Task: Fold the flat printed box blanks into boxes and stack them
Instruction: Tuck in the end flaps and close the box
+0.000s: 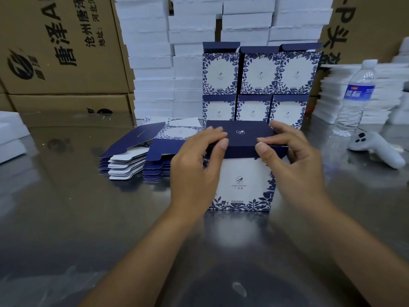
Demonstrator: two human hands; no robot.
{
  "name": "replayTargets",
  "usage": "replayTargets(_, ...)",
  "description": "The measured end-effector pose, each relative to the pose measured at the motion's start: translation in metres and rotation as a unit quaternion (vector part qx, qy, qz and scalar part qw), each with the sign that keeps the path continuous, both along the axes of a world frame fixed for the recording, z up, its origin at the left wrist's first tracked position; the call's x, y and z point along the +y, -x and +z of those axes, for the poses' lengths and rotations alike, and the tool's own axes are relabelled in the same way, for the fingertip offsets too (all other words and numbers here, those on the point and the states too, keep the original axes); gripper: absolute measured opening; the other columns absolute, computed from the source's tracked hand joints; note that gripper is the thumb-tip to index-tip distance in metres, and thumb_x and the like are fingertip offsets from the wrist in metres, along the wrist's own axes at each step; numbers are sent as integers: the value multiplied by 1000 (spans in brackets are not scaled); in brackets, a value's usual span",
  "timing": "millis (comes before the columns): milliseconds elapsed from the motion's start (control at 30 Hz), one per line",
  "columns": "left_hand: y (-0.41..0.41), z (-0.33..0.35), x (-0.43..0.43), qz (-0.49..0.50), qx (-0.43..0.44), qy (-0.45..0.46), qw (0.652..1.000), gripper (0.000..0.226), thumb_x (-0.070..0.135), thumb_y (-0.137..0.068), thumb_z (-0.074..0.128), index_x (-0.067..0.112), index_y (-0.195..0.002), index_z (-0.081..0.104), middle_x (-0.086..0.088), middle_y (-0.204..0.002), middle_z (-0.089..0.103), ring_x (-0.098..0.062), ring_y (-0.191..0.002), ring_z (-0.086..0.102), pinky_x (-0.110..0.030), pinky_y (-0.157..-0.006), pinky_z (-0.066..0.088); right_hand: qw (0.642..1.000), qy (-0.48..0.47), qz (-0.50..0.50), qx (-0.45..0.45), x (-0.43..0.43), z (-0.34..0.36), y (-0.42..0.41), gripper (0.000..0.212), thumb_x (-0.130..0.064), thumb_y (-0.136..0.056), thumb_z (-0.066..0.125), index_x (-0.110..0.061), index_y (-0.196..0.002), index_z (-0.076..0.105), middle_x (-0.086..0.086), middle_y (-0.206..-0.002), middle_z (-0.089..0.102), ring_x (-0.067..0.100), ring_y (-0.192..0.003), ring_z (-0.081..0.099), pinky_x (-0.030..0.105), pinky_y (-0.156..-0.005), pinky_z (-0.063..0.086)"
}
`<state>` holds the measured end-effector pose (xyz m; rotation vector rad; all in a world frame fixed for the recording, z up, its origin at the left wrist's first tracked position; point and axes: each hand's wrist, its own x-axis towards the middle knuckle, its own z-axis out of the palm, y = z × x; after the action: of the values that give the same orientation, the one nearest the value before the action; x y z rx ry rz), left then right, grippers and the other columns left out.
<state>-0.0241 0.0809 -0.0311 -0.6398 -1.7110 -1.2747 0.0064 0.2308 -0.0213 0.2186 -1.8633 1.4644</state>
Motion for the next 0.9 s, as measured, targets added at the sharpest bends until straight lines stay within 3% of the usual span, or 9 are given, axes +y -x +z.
replayTargets(100, 2, 0, -2, -4, -42, -23, 999, 19, 23, -91, 59, 9, -96, 71, 9, -106, 64, -2, -105, 59, -20, -91, 46, 1000, 5, -3, -5, -1, -1, 0, 10, -40, -69, 67, -35, -78, 67, -19, -125, 49, 2, -123, 47, 38, -108, 37)
replayTargets(367, 5, 2, -4, -16, -83, -26, 996, 17, 24, -89, 58, 10, -85, 68, 15, -94, 63, 2, -96, 57, -5, -82, 39, 999, -5, 32, 14, 8, 2, 4, 19, -40, -76, 60, -24, -81, 69, -8, -103, 66, 6, -103, 60, 45, -100, 44)
replayTargets(533, 5, 0, -2, -34, -100, -46, 993, 11, 27, -90, 57, 20, -86, 64, 17, -95, 64, 5, -93, 59, -16, -81, 46, 999, -10, 29, 15, 8, 1, 5, 17, -43, -74, 61, -28, -77, 68, -12, -99, 67, 8, -105, 59, 50, -98, 44)
replayTargets(667, 5, -1, 0, -37, -109, -49, 992, 16, 33, -90, 51, 23, -87, 63, 23, -96, 62, 13, -96, 56, -15, -76, 46, 999, -18, 33, 19, 10, 2, 5, 15, -39, -75, 61, -27, -79, 69, -11, -97, 68, 7, -106, 59, 45, -99, 44)
replayTargets(800, 4, 1, -4, -77, -121, -44, 989, 16, 29, -94, 47, 28, -92, 63, 22, -100, 62, 13, -99, 56, -4, -76, 40, 999, -14, 22, 30, 14, 0, 3, 13, -41, -75, 62, -32, -82, 67, -23, -94, 69, 0, -106, 60, 28, -98, 45)
replayTargets(900, 7, 3, -9, -90, -135, -41, 986, 18, 22, -97, 48, 31, -94, 64, 15, -105, 66, 4, -104, 59, -13, -86, 44, 999, 4, 22, 39, 16, -4, 5, 14, -39, -79, 60, -28, -85, 67, -13, -107, 68, 8, -109, 62, 36, -97, 48)
